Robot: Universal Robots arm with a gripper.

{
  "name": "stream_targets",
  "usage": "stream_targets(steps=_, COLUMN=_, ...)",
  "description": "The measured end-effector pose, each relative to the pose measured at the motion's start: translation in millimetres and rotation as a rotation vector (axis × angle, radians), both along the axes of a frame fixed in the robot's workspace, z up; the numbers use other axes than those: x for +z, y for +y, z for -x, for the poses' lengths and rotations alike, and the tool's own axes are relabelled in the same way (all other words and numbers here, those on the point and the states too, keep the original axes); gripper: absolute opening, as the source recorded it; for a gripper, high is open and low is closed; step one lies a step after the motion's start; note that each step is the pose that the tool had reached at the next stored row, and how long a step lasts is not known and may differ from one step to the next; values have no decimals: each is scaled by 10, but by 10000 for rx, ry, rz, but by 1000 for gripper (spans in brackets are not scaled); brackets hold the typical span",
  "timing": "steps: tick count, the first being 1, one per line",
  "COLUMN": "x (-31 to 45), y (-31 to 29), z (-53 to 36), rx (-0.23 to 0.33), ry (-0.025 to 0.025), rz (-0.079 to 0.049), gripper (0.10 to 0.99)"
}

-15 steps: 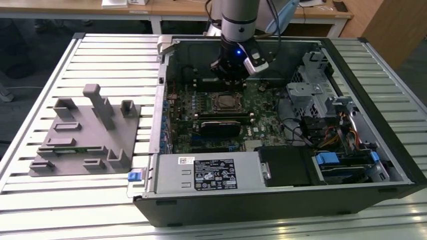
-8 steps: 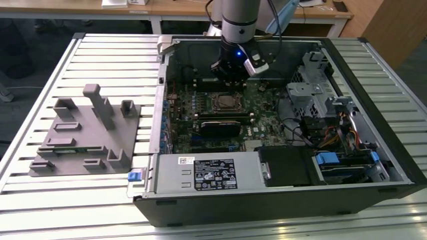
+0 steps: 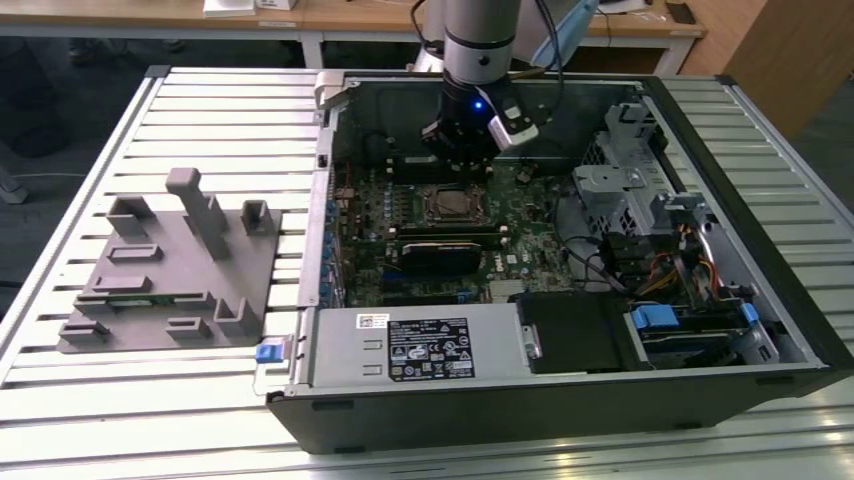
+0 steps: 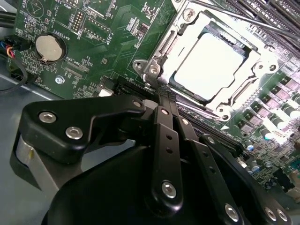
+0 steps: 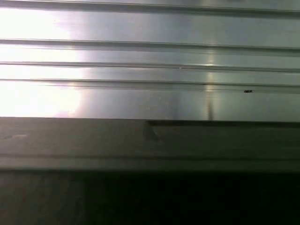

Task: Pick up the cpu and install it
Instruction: 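Install the first cpu locking lever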

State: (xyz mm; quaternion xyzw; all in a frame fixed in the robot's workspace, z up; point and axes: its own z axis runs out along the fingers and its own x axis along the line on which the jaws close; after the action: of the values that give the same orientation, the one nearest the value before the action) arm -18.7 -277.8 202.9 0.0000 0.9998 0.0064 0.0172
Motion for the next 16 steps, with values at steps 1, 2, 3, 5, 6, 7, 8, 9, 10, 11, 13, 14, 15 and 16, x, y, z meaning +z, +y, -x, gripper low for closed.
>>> stream_targets(steps=1, x=1, y=0, z=0, rx=-1, ry=2, rz=56, gripper=106)
stream_targets(steps=2, x=1, y=-1, z=0, rx=-1, ry=4, rz=126, gripper=106)
stream_targets(steps=3, x=-2, y=-1, z=0, rx=-1, ry=1, rz=176, gripper=106)
stream_targets(steps=5, x=-8, y=-1, z=0, rx=-1, ry=3, rz=274, gripper=106)
stream_targets(steps=6, x=-11, y=0, z=-1, rx=-1, ry=3, rz=310, gripper=106)
stream_targets(steps=7, x=-15, y=2, z=-2, rx=-1, ry=4, rz=348, gripper=106)
stream_targets(steps=8, x=-19, y=3, z=-3, rx=-1, ry=3, rz=379, gripper=106)
stream_targets(steps=9, x=-23, y=5, z=-5, rx=0, ry=4, rz=402, gripper=106)
stream_targets(steps=10, x=-26, y=6, z=-6, rx=0, ry=8, rz=422, gripper=106)
stream_targets(steps=11, x=-29, y=8, z=-8, rx=0, ry=11, rz=430, gripper=106)
stream_targets(steps=13, x=-35, y=12, z=-11, rx=-2, ry=18, rz=431, gripper=106)
stream_targets(steps=14, x=-42, y=15, z=-14, rx=-1, ry=16, rz=422, gripper=106)
stream_targets(steps=15, x=-47, y=16, z=-15, rx=0, ry=22, rz=426, gripper=106)
stream_targets(steps=16, x=-51, y=16, z=-17, rx=-1, ry=27, rz=429, gripper=106)
